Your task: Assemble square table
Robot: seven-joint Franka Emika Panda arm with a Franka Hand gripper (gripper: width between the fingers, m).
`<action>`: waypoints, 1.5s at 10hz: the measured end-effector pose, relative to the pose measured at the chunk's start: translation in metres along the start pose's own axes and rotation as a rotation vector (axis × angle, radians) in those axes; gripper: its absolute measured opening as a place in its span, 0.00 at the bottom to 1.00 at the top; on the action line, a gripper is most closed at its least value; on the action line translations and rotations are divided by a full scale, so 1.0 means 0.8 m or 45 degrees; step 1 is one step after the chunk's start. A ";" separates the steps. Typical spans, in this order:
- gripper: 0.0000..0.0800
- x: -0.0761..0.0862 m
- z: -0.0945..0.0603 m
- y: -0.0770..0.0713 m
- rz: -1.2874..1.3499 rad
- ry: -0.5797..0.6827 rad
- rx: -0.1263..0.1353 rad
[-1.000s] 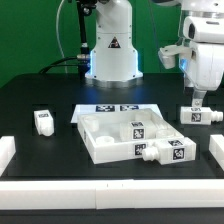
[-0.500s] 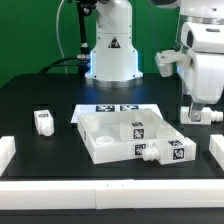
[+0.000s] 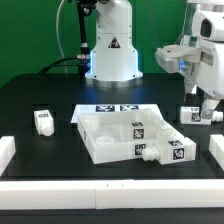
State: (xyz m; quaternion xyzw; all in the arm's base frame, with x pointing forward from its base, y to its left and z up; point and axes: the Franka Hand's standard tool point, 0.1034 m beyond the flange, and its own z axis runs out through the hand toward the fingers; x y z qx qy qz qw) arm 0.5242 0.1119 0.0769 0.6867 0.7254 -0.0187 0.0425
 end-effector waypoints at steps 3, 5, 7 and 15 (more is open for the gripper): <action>0.81 -0.015 0.019 0.025 0.102 0.022 0.019; 0.81 -0.022 0.025 0.029 0.149 0.033 0.040; 0.81 -0.022 0.026 0.028 0.149 0.033 0.042; 0.81 -0.017 0.074 0.025 0.247 0.039 0.127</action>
Offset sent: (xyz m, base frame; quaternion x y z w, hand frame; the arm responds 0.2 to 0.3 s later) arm 0.0300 -0.0195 -0.0208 0.0595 0.0354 0.1262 0.9896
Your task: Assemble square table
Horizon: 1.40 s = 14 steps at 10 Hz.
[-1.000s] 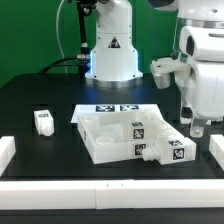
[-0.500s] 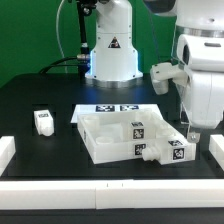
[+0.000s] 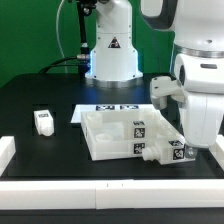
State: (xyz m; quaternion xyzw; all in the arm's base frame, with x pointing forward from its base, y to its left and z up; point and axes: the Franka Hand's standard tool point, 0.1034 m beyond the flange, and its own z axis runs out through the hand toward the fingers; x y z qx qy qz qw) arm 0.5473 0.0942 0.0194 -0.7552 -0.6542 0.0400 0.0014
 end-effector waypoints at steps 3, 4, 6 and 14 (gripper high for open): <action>0.81 0.006 -0.001 -0.002 -0.007 -0.001 -0.001; 0.81 0.007 -0.002 -0.001 -0.007 0.000 -0.004; 0.81 0.001 0.009 -0.005 -0.008 0.002 0.008; 0.36 -0.003 0.012 -0.004 -0.018 0.005 0.011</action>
Offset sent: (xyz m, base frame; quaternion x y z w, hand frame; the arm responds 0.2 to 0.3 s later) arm -0.0022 0.0024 0.0107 0.0083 -0.0111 0.0017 0.9999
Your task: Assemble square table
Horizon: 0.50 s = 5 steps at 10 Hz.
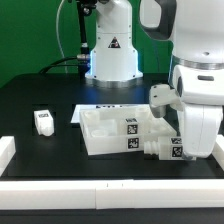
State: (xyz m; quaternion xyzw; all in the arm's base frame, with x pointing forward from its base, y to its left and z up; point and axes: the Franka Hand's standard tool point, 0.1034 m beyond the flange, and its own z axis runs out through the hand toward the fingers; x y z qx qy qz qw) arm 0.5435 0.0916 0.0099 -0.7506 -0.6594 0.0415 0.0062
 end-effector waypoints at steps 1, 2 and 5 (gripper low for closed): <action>0.36 -0.003 -0.021 0.009 -0.084 -0.010 -0.011; 0.36 -0.005 -0.048 0.018 -0.137 -0.014 -0.048; 0.36 -0.012 -0.097 -0.024 -0.068 -0.052 -0.080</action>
Offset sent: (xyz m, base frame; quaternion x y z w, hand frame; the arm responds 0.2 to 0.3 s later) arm -0.0312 -0.0062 0.0558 0.0054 -0.0458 -0.0095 0.9989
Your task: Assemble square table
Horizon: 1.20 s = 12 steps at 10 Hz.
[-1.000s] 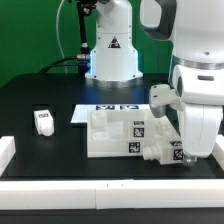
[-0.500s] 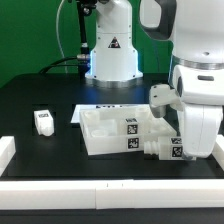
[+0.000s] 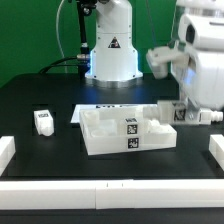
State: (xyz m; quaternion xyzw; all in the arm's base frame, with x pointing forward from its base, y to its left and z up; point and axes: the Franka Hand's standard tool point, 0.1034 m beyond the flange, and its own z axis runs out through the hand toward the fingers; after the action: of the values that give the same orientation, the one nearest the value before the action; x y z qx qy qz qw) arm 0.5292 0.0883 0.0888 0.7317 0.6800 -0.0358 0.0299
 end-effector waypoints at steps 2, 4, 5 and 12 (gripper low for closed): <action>0.36 -0.001 -0.001 -0.019 0.103 0.013 -0.017; 0.36 -0.002 0.002 -0.019 0.100 0.011 -0.012; 0.36 -0.005 0.002 -0.020 0.104 0.010 -0.009; 0.36 -0.109 0.007 -0.092 0.057 -0.035 0.065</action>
Offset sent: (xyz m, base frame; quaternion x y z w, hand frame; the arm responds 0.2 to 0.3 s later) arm 0.0000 0.0000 0.0000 0.0000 0.0000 0.0000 1.0000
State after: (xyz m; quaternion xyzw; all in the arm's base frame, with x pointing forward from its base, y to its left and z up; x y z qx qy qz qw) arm 0.4490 0.0063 0.0919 0.7467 0.6619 -0.0626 0.0213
